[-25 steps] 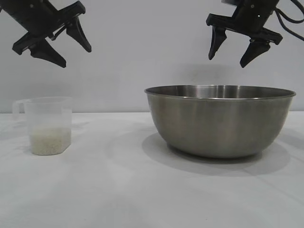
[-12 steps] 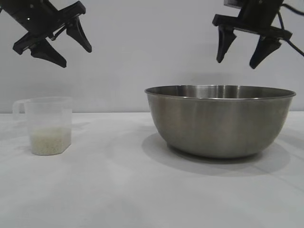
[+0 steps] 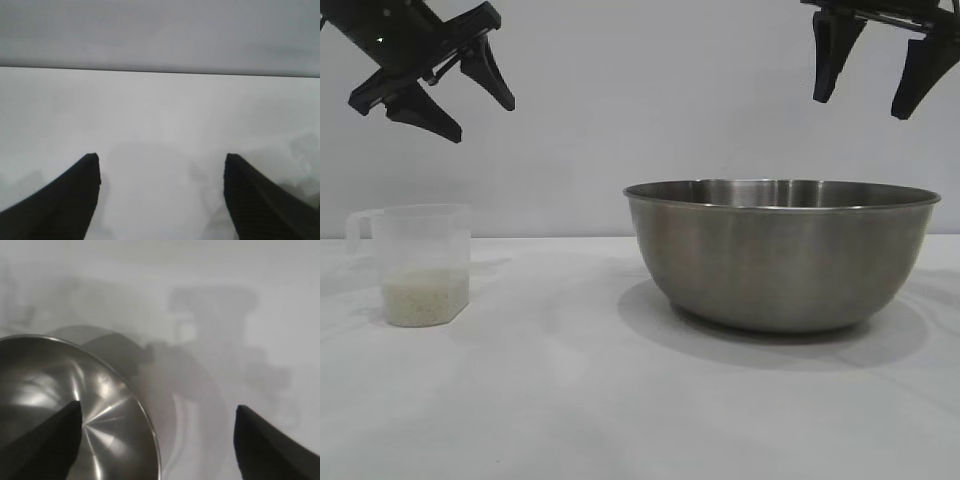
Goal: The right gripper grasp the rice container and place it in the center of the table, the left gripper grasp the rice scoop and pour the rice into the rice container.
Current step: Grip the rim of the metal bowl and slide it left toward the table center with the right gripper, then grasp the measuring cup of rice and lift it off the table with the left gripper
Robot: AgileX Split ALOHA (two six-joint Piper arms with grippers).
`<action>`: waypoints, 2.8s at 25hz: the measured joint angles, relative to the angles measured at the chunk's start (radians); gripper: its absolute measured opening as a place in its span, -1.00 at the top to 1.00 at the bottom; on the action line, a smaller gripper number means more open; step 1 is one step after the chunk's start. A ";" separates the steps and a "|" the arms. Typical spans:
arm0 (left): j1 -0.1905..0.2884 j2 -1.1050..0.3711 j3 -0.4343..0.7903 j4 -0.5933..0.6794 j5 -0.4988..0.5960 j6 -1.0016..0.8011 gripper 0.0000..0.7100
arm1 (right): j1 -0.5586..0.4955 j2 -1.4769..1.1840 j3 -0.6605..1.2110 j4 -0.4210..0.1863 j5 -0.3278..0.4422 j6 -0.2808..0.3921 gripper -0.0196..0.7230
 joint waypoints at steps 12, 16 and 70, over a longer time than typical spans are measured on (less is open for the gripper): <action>0.000 0.000 0.000 0.000 0.008 0.001 -0.30 | 0.000 0.065 0.185 0.059 -0.006 0.000 -0.42; 0.000 0.000 0.000 0.000 0.010 0.001 -0.30 | 0.000 0.121 0.186 0.075 -0.012 -0.002 0.09; 0.000 0.000 0.000 0.000 0.033 0.001 -0.30 | 0.012 -0.411 0.186 -0.147 0.011 0.013 -0.46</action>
